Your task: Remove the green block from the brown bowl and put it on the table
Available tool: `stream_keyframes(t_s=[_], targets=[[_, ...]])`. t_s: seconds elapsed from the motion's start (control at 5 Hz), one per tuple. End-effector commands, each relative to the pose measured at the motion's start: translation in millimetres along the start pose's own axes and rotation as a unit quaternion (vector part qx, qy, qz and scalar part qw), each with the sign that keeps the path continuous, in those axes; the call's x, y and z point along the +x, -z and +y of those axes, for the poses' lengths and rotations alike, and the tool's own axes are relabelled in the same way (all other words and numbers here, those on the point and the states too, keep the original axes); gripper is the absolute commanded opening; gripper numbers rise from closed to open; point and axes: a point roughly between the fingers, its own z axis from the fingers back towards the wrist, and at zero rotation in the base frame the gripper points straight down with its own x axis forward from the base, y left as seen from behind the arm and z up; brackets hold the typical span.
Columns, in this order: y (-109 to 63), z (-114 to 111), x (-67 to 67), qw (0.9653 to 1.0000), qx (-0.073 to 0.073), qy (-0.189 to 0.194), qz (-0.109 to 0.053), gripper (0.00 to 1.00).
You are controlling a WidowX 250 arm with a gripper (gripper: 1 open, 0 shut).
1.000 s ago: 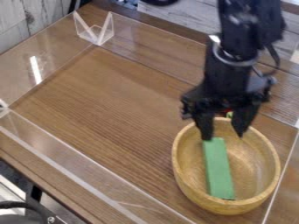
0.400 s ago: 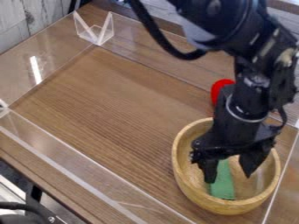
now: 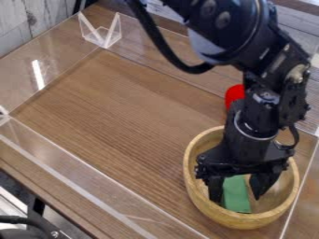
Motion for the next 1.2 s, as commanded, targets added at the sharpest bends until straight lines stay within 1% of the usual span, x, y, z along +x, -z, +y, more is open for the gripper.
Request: stream_keyframes(t_s=[0.0, 0.2, 0.4, 0.6, 0.8, 1.0], targets=[[-10.2, -3, -3.4, 0.9996, -0.021, 0.016, -0.01, 1.0], [-20.6, 4, -4.8, 0.9995, -0.028, 0.006, -0.013, 1.0], [-25.4, 10, -4.3, 0.9995, -0.028, 0.002, -0.017, 1.0], [-25.6, -5, -7.3, 0.999, -0.023, 0.032, -0.019, 1.0], [-25.0, -18, -9.1, 0.9981, -0.025, 0.053, -0.017, 1.0], [-19.1, -11, 2.5, 0.9981, -0.028, 0.052, -0.015, 1.0]])
